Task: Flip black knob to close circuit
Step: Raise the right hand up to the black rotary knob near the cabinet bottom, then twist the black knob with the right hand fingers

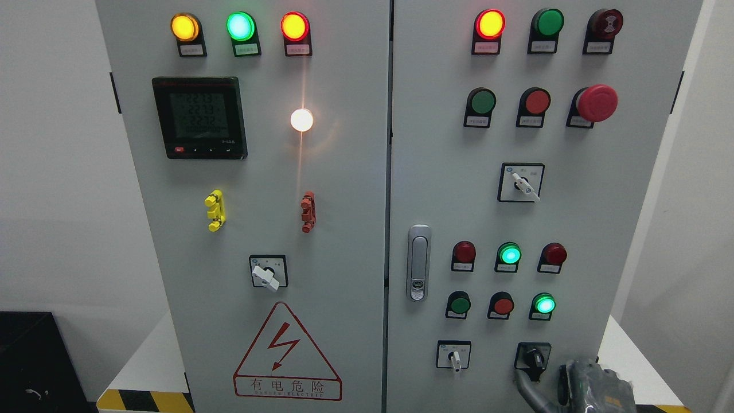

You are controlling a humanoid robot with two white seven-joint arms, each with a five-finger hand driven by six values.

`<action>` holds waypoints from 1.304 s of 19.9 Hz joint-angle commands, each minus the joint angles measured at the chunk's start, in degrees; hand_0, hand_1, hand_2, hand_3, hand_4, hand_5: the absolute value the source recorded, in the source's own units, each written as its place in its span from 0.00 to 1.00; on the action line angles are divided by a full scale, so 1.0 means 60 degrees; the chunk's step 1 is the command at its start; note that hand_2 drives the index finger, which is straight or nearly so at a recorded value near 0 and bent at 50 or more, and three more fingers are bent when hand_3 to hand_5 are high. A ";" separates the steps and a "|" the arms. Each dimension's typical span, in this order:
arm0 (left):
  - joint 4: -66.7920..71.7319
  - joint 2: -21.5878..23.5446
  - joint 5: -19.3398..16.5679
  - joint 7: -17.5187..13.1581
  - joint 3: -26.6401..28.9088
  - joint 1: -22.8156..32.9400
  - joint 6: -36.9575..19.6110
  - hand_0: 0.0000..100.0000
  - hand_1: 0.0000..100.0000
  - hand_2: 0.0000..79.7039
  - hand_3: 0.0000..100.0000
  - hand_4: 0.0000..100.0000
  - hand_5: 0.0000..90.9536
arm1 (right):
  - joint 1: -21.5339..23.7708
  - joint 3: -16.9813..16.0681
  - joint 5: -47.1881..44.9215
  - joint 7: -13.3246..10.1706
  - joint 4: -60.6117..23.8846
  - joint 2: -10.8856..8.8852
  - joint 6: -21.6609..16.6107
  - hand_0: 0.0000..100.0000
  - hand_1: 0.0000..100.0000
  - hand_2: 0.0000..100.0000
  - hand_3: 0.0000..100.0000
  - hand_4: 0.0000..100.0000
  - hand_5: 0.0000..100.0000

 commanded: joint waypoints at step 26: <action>-0.0009 0.0000 0.0000 -0.0011 0.0005 0.0000 -0.0007 0.12 0.56 0.00 0.00 0.00 0.00 | 0.0009 -0.0699 0.0053 0.0118 0.0068 -0.0119 -0.0037 0.00 0.00 0.92 1.00 1.00 0.99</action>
